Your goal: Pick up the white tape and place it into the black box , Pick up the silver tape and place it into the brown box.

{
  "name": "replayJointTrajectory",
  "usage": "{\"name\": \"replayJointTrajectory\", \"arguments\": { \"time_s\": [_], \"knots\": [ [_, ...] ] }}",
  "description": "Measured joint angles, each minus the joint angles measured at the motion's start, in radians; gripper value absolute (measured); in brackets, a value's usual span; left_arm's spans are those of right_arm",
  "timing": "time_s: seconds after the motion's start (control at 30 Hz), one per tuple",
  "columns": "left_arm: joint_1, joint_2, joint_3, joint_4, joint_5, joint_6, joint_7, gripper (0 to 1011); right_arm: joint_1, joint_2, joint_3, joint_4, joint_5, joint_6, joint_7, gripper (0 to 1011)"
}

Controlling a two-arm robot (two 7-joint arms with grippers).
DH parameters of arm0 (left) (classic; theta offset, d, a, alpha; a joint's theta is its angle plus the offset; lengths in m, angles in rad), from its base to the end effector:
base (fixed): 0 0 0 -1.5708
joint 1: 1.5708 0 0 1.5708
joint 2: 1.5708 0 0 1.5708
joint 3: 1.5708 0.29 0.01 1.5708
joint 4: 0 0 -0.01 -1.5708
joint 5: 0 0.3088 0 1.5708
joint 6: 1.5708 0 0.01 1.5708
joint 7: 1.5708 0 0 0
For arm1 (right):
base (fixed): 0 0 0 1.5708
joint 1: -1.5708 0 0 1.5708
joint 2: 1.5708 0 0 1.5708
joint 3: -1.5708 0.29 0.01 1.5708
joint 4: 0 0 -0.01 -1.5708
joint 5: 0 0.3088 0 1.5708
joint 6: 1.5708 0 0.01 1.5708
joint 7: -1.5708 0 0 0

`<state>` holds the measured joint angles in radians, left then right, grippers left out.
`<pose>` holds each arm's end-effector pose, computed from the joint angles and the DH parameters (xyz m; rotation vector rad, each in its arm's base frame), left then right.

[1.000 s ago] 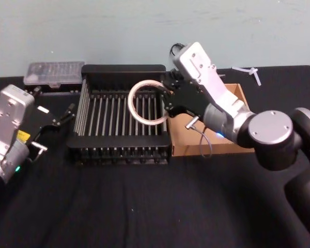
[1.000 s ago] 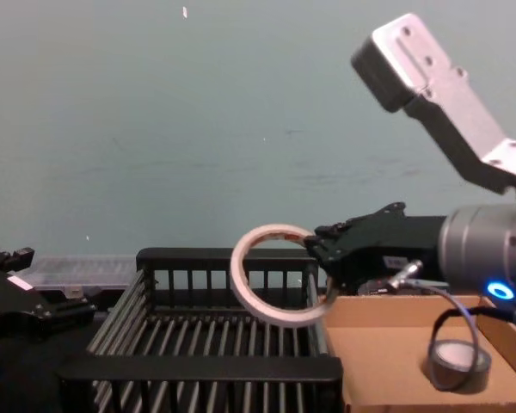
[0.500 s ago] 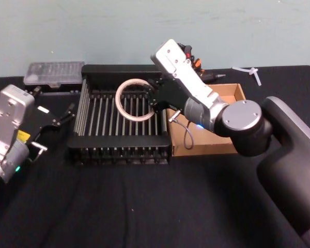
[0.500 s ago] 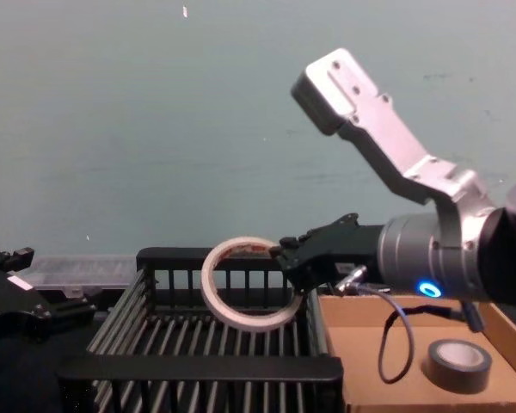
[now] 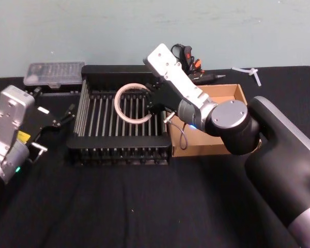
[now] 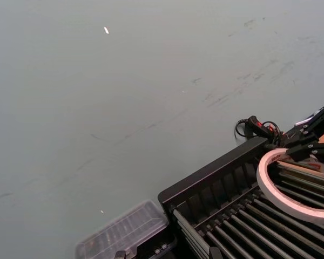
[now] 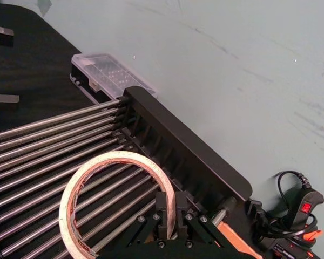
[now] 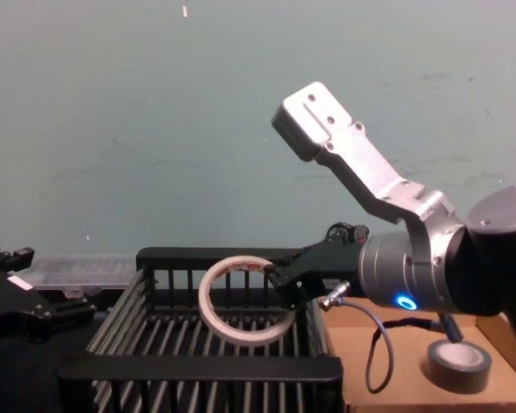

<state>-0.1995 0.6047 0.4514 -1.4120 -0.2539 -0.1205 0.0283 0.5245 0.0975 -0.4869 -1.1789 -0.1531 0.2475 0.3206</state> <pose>0.3581 0.0827 -0.3023 0.3045 -0.2850 1.2480 0.4470 0.0980 -0.2436 -0.4769 -0.2126 -0.8950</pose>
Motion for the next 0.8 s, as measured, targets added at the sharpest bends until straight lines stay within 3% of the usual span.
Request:
{"name": "replayJointTrajectory", "arguments": {
  "time_s": [0.53, 0.8],
  "knots": [
    [0.000, 0.000, 0.000, 0.000, 0.000, 0.000, 0.000, 1001, 0.001, -0.004, 0.003, 0.007, -0.005, 0.001, -0.003, 108],
    [0.000, 0.000, 0.000, 0.000, 0.000, 0.000, 0.000, 1001, 0.001, -0.003, 0.003, 0.005, -0.004, 0.001, -0.003, 314]
  ]
}}
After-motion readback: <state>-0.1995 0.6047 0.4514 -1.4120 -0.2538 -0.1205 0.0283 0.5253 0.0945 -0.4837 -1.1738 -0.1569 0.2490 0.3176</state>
